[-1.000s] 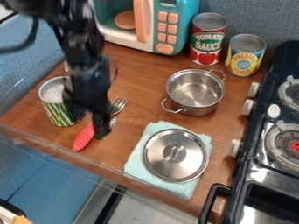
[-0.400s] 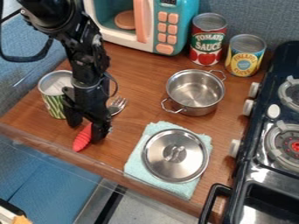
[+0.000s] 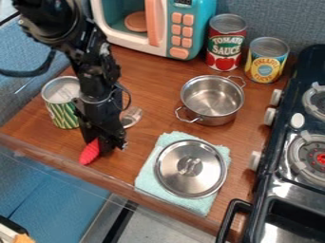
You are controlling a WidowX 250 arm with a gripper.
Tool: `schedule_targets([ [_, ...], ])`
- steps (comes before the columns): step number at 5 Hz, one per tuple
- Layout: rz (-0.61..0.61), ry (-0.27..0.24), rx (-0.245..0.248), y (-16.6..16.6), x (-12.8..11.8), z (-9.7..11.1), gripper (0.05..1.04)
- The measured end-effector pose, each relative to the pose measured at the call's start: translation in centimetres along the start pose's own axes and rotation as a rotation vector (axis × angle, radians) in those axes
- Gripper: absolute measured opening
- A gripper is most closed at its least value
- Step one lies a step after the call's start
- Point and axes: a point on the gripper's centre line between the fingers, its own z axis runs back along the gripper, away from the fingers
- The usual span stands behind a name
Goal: Pick up the red fork and place it on the right side of the pot
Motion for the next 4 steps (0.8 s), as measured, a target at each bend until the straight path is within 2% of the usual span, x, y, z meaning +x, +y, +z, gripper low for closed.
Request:
schedule_targets([
  [1, -0.014, -0.031, -0.032, -0.5, 0.3, 1.4, 0.394],
  [2, 0.042, -0.095, -0.064, 0.7, 2.0, 4.3, 0.394],
  [3, 0.073, -0.171, -0.064, 1.5, 5.6, 6.4, 0.393],
  [4, 0.083, -0.156, -0.063, 1.1, 8.5, 5.5, 0.394],
])
